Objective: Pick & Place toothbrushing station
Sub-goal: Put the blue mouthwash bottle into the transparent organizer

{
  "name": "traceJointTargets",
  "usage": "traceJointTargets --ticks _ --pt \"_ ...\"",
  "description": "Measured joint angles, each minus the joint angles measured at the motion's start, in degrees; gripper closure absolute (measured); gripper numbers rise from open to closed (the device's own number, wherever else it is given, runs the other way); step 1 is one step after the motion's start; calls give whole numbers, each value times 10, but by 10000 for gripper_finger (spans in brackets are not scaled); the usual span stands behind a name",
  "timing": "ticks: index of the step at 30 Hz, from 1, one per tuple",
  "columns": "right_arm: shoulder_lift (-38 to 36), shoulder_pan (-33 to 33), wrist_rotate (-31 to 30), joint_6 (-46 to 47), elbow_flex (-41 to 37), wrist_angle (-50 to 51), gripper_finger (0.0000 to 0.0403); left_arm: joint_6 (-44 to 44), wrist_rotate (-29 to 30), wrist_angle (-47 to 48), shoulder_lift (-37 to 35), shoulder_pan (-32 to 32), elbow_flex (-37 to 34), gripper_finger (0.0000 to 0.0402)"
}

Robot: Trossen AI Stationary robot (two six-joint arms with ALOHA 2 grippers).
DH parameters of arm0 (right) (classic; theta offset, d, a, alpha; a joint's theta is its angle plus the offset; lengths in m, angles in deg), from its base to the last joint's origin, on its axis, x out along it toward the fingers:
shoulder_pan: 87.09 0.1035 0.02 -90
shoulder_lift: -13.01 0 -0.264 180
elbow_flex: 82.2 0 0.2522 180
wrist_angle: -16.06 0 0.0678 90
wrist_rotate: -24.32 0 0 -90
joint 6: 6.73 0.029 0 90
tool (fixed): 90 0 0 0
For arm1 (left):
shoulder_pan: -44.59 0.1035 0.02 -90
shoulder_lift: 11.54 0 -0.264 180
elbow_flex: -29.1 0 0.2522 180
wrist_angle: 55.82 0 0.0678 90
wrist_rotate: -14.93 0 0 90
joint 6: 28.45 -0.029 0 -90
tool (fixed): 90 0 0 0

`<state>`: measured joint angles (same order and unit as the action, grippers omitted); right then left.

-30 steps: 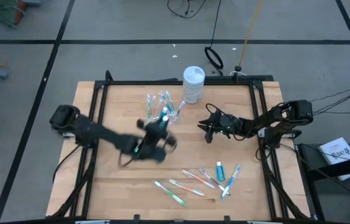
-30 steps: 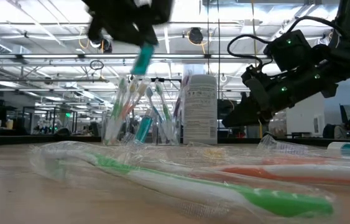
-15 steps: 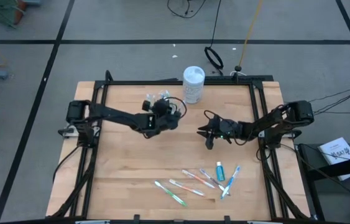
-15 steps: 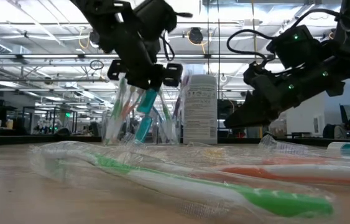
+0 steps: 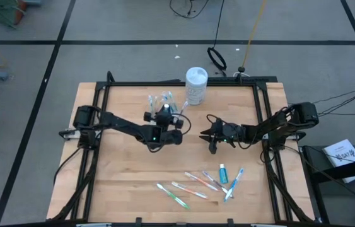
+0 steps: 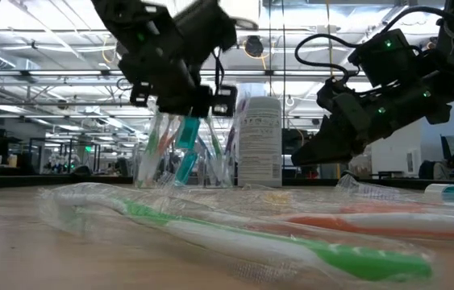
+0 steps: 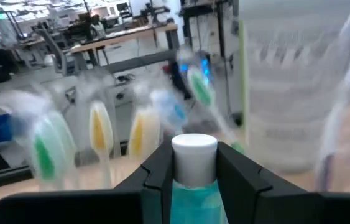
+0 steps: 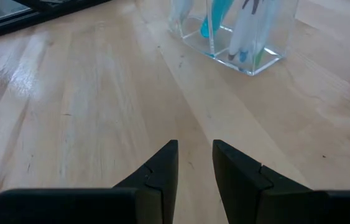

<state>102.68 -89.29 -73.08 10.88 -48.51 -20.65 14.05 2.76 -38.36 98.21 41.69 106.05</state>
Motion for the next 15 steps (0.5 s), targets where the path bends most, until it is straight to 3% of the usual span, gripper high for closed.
traceJointTargets --ticks 8,15 --pt "0 1 0 -4 0 1 312 -21 -110 -3 15 17 0 299" --pt "0 1 0 -5 0 -3 312 -73 -120 -6 11 16 0 222"
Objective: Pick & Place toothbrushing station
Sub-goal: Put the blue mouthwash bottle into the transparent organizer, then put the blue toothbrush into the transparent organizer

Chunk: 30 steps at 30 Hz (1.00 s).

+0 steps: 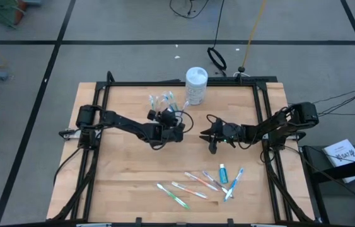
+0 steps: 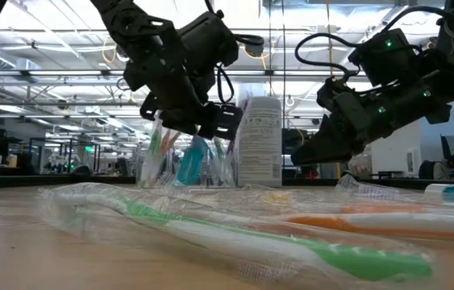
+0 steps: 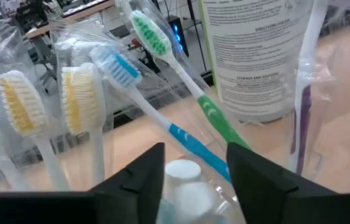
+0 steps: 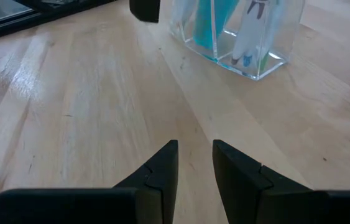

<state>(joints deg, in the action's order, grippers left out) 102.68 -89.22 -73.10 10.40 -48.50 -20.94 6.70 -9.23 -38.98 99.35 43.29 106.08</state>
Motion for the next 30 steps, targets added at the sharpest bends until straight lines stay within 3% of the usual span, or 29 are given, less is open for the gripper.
traceJointTargets --ticks 6,10,14,17,21,25,30 --pt "0 0 0 -2 0 0 312 4 12 2 -7 -8 0 167" --pt "0 0 0 -2 0 0 312 0 17 4 -45 -17 0 163" --pt "0 0 0 -2 0 0 312 -62 5 0 -106 -29 0 172" --pt "0 0 0 20 0 0 312 -100 -54 0 -154 -42 0 183" --pt "0 0 0 79 0 -3 312 -125 -175 5 -205 -58 0 199" --pt "0 11 35 56 0 -18 312 -123 -286 13 -234 -74 0 215" --pt "0 61 61 85 3 -75 313 -111 -362 20 -239 -95 0 232"
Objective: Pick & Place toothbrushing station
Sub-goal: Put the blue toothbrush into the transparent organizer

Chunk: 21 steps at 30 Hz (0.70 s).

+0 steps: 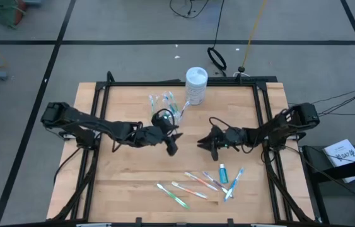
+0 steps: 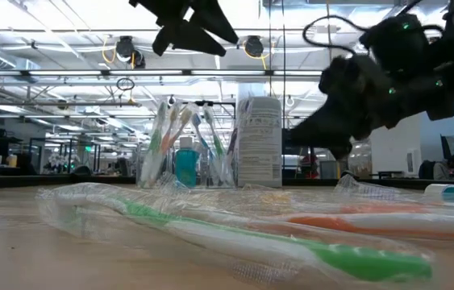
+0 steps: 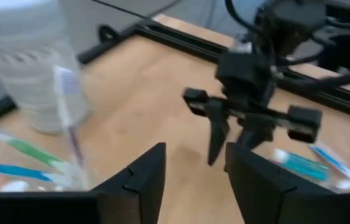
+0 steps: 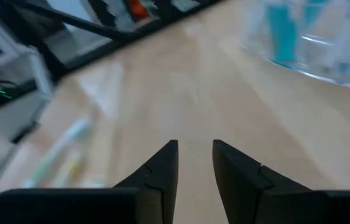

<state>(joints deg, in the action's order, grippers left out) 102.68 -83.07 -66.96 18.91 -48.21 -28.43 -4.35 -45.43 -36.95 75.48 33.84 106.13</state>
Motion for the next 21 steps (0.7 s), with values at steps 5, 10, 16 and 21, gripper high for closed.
traceJointTargets --ticks 5,10,16,21 --pt "0 83 39 4 61 -3 326 32 -29 -2 4 -16 0 244" --pt "-3 164 48 -59 180 167 342 34 -38 -11 3 -29 0 245" --pt "-3 215 -46 46 277 539 337 34 -42 -7 3 -29 0 245" --pt "-3 241 -30 229 281 635 325 25 -43 -6 3 -29 0 245"
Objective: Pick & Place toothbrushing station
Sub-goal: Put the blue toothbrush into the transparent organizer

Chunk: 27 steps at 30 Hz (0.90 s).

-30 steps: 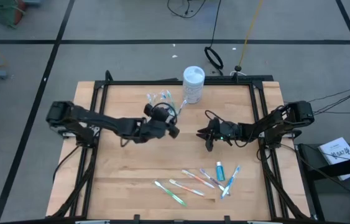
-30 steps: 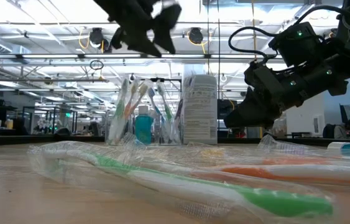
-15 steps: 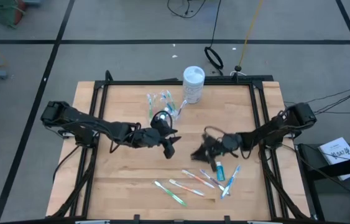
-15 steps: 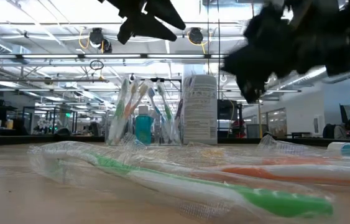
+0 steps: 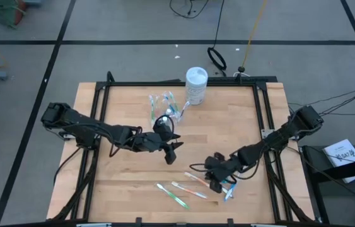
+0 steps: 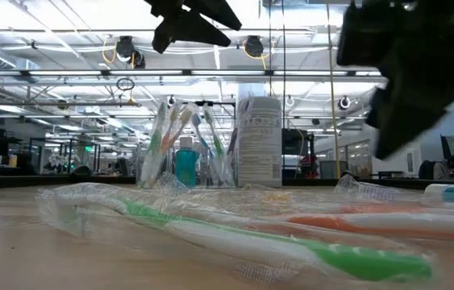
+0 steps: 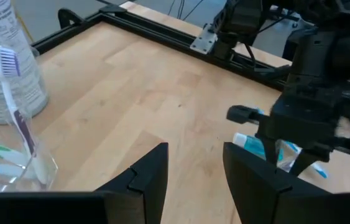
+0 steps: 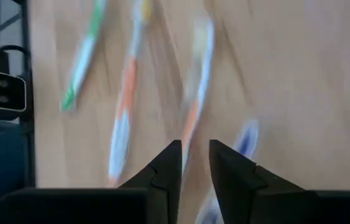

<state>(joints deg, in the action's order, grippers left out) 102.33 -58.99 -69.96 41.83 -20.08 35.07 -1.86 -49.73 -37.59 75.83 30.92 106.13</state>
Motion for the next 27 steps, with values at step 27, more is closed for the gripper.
traceJointTargets --ticks 27 --pt "-147 128 101 552 -93 229 302 -54 0 2 0 2 0 245"
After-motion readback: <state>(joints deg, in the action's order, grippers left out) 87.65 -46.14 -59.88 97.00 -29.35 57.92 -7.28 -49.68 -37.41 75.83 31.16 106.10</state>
